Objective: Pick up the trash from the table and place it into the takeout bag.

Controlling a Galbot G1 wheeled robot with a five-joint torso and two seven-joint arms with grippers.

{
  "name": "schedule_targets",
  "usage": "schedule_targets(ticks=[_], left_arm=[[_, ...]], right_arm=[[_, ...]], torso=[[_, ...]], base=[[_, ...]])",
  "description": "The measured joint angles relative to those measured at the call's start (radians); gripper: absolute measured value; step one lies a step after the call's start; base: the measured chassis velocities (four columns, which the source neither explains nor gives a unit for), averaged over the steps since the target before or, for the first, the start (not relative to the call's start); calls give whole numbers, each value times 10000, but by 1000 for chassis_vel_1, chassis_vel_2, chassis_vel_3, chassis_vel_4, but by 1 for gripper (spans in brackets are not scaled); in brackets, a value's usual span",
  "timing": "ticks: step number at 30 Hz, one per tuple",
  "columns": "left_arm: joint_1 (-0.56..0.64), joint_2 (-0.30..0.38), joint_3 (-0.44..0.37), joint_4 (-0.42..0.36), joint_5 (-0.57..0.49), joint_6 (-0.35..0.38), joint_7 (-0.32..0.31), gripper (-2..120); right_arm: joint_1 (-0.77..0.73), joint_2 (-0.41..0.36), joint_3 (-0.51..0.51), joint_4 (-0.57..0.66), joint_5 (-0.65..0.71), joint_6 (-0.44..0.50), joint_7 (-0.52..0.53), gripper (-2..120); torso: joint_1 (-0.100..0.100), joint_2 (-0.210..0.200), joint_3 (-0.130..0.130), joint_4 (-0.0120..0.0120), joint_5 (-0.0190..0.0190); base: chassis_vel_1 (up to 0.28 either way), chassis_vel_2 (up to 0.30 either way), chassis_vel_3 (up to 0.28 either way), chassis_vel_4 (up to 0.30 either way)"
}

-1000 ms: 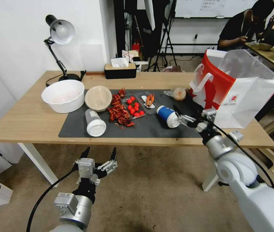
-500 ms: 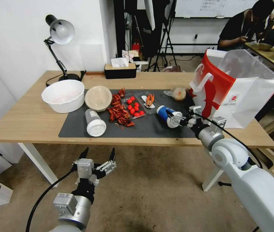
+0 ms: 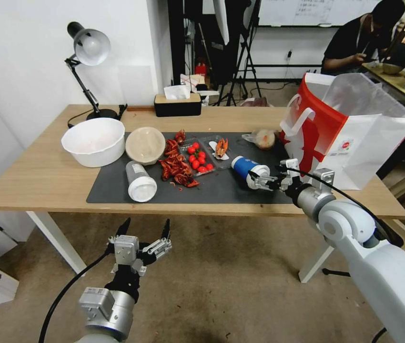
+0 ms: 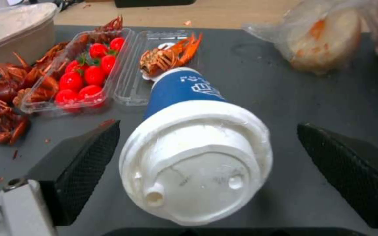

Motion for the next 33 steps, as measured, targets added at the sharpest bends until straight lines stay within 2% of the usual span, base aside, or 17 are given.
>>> schedule_targets(ticks=[9,20,23,25,33], left_arm=[[66,-40,-8,-49,-6,-66,-21,100],[74,-53,-12,-44,-11,-111,-32,100],[74,-62,-7,-34,-11,-119,-34,100],[58,-73,2,-11,-15,-123,-38,100],[19,-64,-26,124,-38,-175,-63,100]], right_arm=[[365,112,-292,-633,17,31,-350,100],[440,121,-345,-764,16,112,-483,100],[447,122,-358,-813,-1,148,-527,96],[465,124,-386,-905,-40,191,-628,86],[478,176,-458,-983,-194,321,-757,71]], torso=[[0,0,0,0,0],[0,0,0,0,0],[0,0,0,0,0],[0,0,0,0,0],[0,0,0,0,-1]], base=[[0,0,0,0],[0,0,0,0],[0,0,0,0],[0,0,0,0],[0,0,0,0]])
